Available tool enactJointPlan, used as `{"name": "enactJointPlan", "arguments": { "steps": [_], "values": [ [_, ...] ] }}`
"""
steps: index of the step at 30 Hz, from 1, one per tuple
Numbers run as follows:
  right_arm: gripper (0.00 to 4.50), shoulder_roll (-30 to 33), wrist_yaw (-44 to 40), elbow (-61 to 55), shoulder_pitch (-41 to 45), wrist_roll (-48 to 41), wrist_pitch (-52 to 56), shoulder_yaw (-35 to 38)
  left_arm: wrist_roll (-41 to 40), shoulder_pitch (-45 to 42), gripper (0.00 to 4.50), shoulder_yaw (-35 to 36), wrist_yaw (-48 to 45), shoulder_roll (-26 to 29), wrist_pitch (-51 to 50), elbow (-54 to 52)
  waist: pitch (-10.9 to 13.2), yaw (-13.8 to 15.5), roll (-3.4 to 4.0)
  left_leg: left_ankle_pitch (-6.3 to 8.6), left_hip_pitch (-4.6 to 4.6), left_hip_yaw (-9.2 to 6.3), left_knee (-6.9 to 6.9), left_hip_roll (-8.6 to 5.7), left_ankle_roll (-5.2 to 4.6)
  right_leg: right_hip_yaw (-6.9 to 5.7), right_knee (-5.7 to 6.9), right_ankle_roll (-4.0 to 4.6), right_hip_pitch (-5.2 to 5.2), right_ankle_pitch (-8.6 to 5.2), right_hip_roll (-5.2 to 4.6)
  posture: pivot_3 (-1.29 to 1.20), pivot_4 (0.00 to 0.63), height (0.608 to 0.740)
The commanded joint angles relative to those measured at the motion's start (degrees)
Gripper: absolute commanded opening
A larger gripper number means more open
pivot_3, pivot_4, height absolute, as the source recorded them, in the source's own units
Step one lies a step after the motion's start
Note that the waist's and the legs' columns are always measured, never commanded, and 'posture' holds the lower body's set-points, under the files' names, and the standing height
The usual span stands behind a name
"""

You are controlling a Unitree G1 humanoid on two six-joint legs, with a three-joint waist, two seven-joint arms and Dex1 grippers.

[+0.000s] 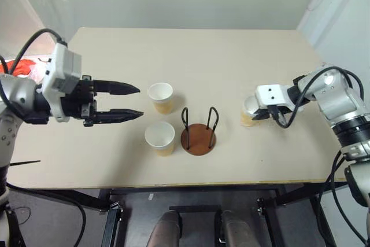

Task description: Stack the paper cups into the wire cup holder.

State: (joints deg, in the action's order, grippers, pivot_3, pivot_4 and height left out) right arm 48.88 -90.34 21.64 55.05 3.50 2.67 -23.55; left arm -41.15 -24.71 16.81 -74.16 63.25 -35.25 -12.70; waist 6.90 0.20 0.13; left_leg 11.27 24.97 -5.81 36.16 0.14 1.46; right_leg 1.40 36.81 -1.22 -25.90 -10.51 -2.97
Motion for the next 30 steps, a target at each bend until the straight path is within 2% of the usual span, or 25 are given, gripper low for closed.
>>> {"name": "enactJointPlan", "arguments": {
  "steps": [1, 5, 8, 10, 15, 19, 29, 30],
  "values": [
    [0.04, 3.24, -2.16, -3.77, 3.11, -6.85, 0.46, 0.01, -1.01, 1.19, 3.05, 2.84, 1.51, -0.36, -0.04, -1.64, 0.01, 0.01, -0.02, 0.0, 0.01, 0.0, 0.0, 0.0, 0.0, 0.0, 0.0, 0.01, 0.0, -0.01, 0.0, 0.0, 0.15, 0.74],
    [0.04, 4.8, -2.16, -6.54, 11.5, -20.56, 4.06, -1.35, -1.03, 2.88, 3.05, 5.05, 1.61, 0.55, 0.16, -1.79, 0.06, -0.2, 0.06, 0.0, 0.02, 0.04, -0.02, -0.01, 0.01, 0.04, 0.0, 0.04, -0.05, -0.03, 0.01, 0.0, 0.15, 0.74],
    [0.04, 1.93, -2.16, -6.88, 18.2, -27.27, 4.63, -1.72, -0.92, 3.07, 3.05, 6.0, 1.24, 1.11, 0.34, -1.59, 0.06, -0.59, 0.06, -0.02, -0.04, 0.04, -0.08, 0.05, 0.05, 0.08, 0.02, 0.17, -0.09, -0.11, 0.11, 0.0, 0.15, 0.74],
    [0.04, -0.52, -2.16, -9.86, 19.8, -30.91, 5.12, -3.52, -1.18, 2.98, 3.05, 6.13, 1.18, 1.1, 0.37, -1.93, 0.04, -0.64, 0.03, -0.02, -0.07, 0.04, -0.12, 0.14, 0.08, 0.07, 0.03, 0.43, -0.09, -0.28, 0.21, 0.0, 0.15, 0.74],
    [0.04, -5.1, -2.16, -12.0, 18.32, -27.83, 2.92, -7.52, -2.14, 3.72, 3.05, 5.67, 2.6, -0.22, -0.22, -4.5, 0.02, -0.43, -0.03, 0.06, -0.06, 0.03, -0.07, 0.49, 0.21, 0.02, 0.09, 0.82, -0.1, -0.46, 0.52, 0.0, 0.15, 0.74],
    [0.04, -4.6, -2.16, -14.0, 17.11, -29.02, 2.85, -9.32, -3.57, 6.94, 3.05, 8.08, 3.91, -0.42, -1.41, -6.98, 0.03, -0.01, -0.03, 0.14, -0.02, 0.0, -0.06, 0.5, 0.21, -0.02, 0.14, 0.87, -0.1, -0.45, 0.51, 0.0, 0.15, 0.74],
    [0.04, -6.02, -2.16, -10.1, 17.59, -25.26, -1.06, -11.68, -4.95, 9.88, 3.05, 10.21, 5.64, 0.02, -1.99, -9.06, 0.02, -0.26, -0.04, 0.35, -0.1, 0.05, -0.04, 0.65, 0.36, -0.07, 0.2, 0.88, -0.12, -0.45, 0.6, 0.0, 0.15, 0.74],
    [0.22, -6.5, -2.16, -9.3, 17.75, -24.74, -1.31, -11.67, -4.94, 9.8, 3.05, 10.01, 5.52, 0.31, -1.92, -9.2, 0.02, -0.26, -0.04, 0.34, -0.1, 0.05, -0.04, 0.65, 0.36, -0.07, 0.21, 0.89, -0.12, -0.44, 0.6, 0.0, 0.15, 0.74]
  ]
}}
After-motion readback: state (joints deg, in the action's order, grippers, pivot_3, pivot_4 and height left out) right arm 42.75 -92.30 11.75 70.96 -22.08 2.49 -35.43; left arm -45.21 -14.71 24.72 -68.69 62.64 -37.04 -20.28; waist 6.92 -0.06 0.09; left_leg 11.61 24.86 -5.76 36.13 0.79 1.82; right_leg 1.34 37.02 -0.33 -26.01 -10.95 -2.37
